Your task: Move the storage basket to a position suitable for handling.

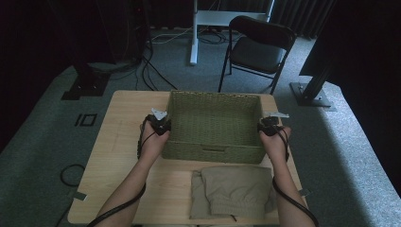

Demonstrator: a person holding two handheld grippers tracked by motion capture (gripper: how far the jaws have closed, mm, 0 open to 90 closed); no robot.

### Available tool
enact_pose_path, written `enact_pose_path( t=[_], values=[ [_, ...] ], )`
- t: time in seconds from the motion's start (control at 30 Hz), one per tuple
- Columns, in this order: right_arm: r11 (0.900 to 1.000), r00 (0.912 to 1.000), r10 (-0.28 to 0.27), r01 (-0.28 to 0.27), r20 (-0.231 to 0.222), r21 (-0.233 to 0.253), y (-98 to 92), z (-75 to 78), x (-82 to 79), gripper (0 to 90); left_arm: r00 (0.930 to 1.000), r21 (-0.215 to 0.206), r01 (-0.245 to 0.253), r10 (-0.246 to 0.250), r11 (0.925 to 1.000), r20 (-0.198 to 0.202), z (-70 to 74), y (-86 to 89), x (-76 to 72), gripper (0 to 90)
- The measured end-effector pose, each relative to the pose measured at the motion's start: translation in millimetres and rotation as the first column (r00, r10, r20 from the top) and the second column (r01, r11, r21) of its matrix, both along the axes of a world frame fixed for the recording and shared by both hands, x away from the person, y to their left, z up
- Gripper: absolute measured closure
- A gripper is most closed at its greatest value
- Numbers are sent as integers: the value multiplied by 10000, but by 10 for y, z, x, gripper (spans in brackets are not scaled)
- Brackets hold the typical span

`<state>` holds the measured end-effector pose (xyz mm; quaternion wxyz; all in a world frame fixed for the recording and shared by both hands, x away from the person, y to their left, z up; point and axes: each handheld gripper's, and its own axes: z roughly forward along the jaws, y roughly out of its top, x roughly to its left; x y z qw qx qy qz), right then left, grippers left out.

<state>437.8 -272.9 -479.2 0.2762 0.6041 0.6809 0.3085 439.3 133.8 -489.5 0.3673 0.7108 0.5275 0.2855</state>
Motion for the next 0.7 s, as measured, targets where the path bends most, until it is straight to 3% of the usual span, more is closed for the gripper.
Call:
enact_pose_path(
  t=[0.17, 0.47, 0.7],
  values=[
    [9999, 9999, -145, 145, -49, 40, -100, 5, 7, 786, 10000, 203, 63, -63, 9998, 15, 2, -109, 20, 787],
    [9999, 9998, -154, 154, -109, 49, -287, 7, 29, 793, 9998, 18, 126, -126, 9999, -144, 2, -296, 81, 788],
    [9997, 9994, -228, 228, -262, 12, -428, 23, 106, 794, 9994, 375, 103, -91, 9992, -327, 11, -456, 108, 788]
  ],
)
